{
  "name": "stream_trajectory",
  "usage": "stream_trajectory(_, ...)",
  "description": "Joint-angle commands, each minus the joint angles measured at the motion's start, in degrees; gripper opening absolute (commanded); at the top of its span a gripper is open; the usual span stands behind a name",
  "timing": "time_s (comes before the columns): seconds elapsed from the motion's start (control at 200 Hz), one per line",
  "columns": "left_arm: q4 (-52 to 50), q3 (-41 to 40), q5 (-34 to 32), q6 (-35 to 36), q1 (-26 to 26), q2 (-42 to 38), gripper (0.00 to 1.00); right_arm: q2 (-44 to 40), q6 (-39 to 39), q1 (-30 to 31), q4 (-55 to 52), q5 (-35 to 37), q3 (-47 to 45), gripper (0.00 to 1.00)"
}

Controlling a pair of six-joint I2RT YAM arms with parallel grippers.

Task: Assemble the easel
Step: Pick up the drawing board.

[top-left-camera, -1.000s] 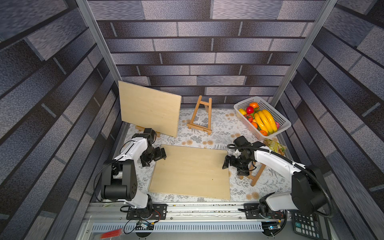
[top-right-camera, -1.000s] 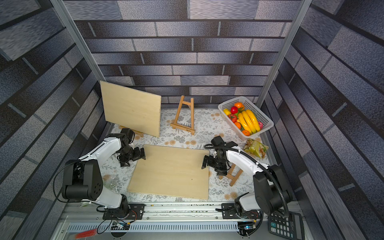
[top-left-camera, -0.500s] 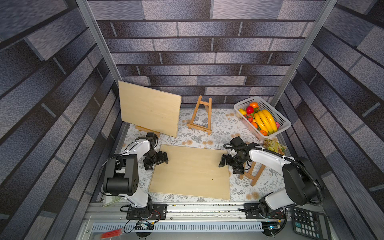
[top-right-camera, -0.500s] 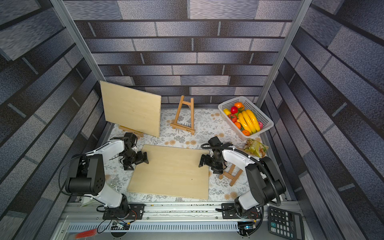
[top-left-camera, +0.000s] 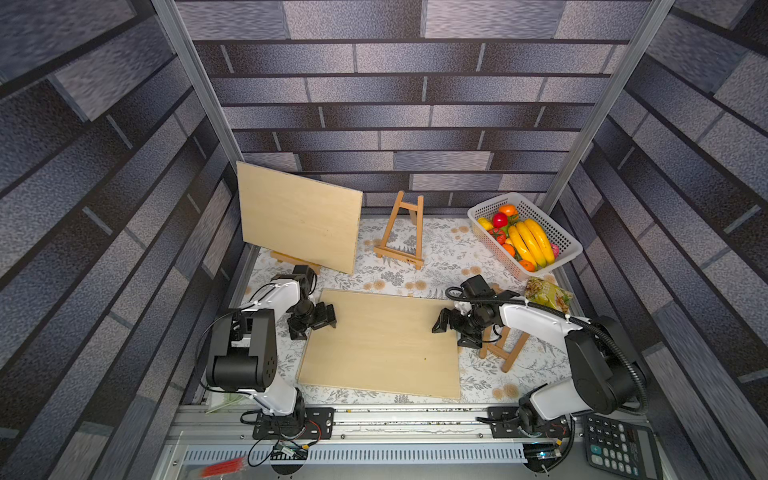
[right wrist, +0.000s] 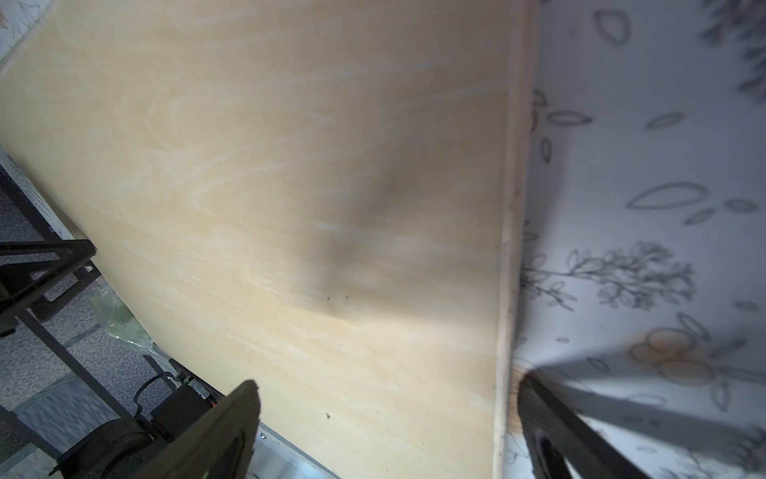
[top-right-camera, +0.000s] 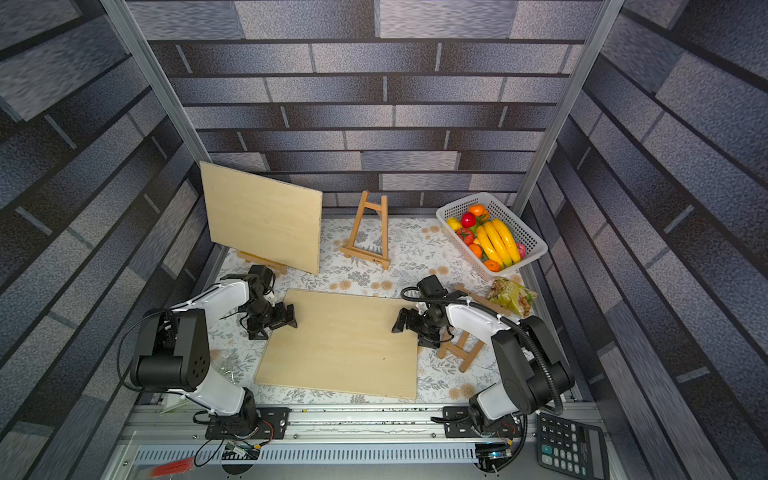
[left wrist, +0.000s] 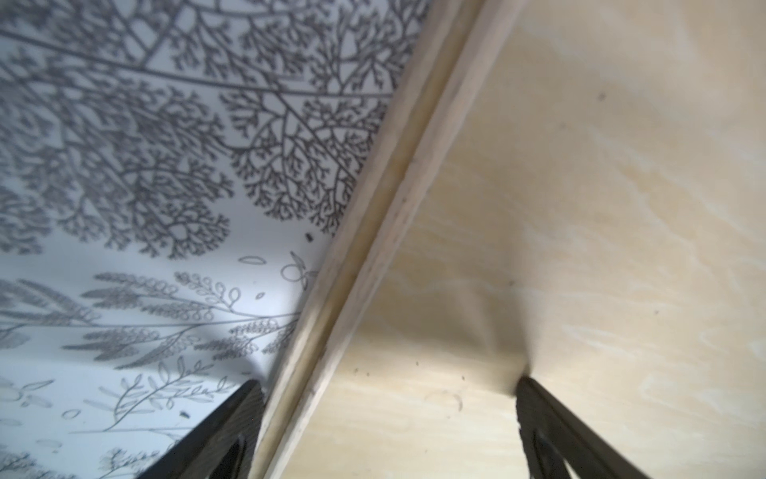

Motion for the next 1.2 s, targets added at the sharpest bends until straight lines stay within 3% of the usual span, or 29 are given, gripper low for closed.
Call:
stream_trajectory(0.0,-2.99,1.11,-2.61,-1.4,-1.22,-3.85,0.96,2.53,-0.38,0.34,0.57,1.18,-1.94,0.98)
stream_trajectory(0.175,-3.45,1.87,-2.77,-1.59,-2.26,-6.35,0.96,3.42,-0.5,0.35,0.72,0.83,-1.88,0.98)
stream_trajectory(0.882,0.42,-1.84,0.97,-1.95,-3.75,-1.44,0.96,4.61,-0.37,0.35,2.62,-0.49,-2.46,0.97)
stream_trajectory(1.192,-0.42,-0.54,-1.61,-0.23,-3.36,-2.3,0.96,4.14,-0.64,0.4,3.69,-0.96,-4.29,0.97)
